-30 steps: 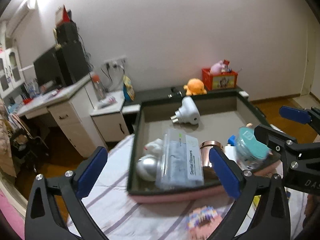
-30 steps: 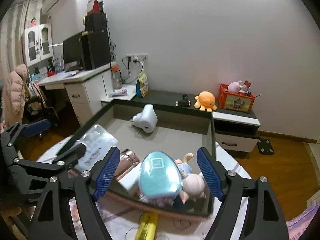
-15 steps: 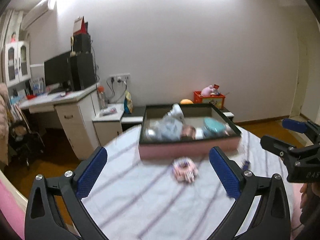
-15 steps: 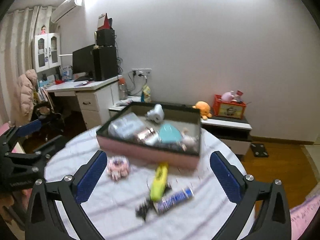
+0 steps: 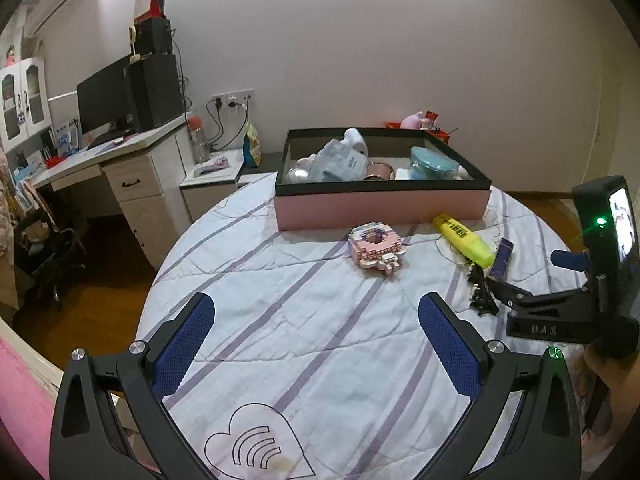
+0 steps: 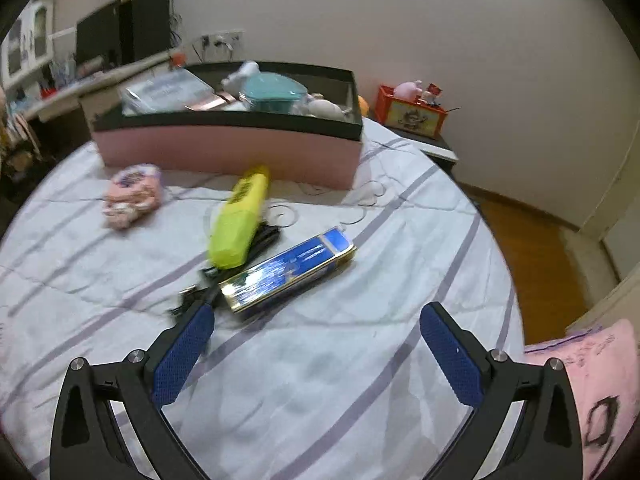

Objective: Organize rigid objects
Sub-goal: 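Move both tools back toward the pink block figure and blue battery pack, then grasp the pink block figure with left tool while right tool grasps the blue battery pack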

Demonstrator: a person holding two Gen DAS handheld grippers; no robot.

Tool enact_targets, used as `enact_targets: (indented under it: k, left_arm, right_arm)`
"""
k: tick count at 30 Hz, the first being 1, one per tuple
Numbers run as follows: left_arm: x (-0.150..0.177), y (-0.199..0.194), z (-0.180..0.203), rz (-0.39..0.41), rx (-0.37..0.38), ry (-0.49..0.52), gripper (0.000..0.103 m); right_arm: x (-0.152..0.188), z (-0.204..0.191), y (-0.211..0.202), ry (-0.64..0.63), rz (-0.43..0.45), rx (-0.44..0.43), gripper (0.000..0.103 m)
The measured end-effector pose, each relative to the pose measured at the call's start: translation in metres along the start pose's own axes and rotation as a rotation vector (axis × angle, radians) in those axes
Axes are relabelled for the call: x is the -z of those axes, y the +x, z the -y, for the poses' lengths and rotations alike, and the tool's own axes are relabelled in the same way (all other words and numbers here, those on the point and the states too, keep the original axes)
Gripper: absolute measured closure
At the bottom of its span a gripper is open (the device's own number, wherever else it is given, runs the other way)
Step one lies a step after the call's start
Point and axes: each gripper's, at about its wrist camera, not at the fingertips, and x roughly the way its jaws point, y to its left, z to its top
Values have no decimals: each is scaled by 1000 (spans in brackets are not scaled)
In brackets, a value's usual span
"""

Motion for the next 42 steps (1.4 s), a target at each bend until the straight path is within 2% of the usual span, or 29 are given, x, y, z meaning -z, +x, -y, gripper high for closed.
enact_targets:
  k: [3,6,8,12,16,24,27,29,32,33,34,37,42]
  left_arm:
    - [-1,8,0,-11,5,0,0]
    - [-5,21,5,-29,16,7,0]
    - [-10,31,9,-46,29,12,0]
    - [-20,61,23,-104,67,20,0]
    - [-28,94,38,-175,60,33,0]
    - [-38,143,51,-257,-2,27,0]
    - [-38,160,50,-301,-17,14,0]
    - [-39,165,47,-307,-9,-4,2]
    - [-43,166,51,-287,4,16,18]
    - [-44,164,53,-276,20,26,31]
    - [-45,163,54,-268,42,35,39]
    - [-45,157,57,-252,85,49,41]
    - [-42,145,51,-228,105,36,41]
  right_arm:
    - [-3,12,9,38,-16,-20,0]
    - [-9,13,18,22,-28,-44,0]
    - [-11,18,20,25,-31,-1,0]
    - [-9,49,21,110,-33,98,0]
    - [-15,50,18,125,-3,15,0]
    - [-37,47,49,133,-53,-24,1]
    - [-40,52,56,148,-58,-40,14]
    - [-40,52,54,133,-44,-40,33]
    - [-42,52,56,110,-35,-58,40]
    - [-43,51,56,102,-32,-63,44]
    - [-43,50,55,95,-27,-79,52]
    - [-41,48,51,81,-13,-106,64]
    - [-37,48,41,62,16,-154,78]
